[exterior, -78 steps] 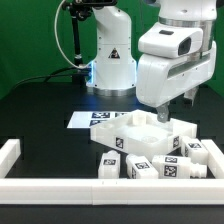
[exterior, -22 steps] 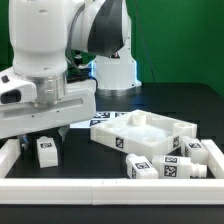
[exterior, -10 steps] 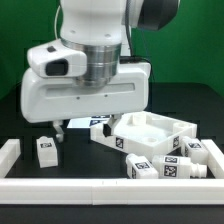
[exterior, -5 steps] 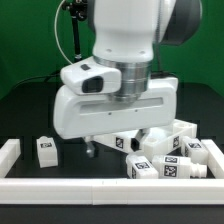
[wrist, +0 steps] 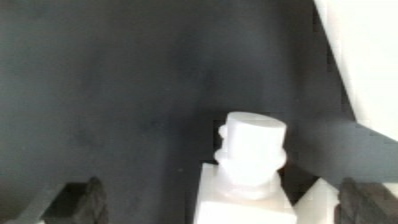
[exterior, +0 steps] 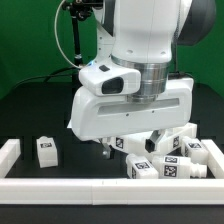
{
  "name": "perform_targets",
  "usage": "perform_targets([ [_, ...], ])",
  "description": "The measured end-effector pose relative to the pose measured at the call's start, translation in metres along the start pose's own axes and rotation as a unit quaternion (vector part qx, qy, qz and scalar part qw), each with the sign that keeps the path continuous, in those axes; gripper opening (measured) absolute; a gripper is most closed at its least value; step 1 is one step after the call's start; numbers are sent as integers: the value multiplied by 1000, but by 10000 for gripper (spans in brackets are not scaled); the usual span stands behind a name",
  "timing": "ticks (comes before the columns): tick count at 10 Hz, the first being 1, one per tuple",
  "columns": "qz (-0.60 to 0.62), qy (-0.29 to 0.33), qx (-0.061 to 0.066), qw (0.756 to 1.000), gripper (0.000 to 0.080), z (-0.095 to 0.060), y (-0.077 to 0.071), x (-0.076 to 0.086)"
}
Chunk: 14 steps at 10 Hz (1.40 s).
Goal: Assemble one leg
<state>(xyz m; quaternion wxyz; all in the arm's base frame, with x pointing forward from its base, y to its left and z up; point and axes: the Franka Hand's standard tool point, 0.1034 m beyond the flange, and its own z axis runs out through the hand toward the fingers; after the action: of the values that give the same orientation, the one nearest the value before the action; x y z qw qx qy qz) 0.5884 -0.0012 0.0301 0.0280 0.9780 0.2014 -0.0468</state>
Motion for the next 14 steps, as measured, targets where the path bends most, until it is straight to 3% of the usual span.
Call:
perform_targets([
  [7,0,-8,3,1000,649,14,0,-6],
  [13,-13,9,-4,1000,622,11,5,2],
  [14,-13,9,-4,1000,448,11,5,2],
])
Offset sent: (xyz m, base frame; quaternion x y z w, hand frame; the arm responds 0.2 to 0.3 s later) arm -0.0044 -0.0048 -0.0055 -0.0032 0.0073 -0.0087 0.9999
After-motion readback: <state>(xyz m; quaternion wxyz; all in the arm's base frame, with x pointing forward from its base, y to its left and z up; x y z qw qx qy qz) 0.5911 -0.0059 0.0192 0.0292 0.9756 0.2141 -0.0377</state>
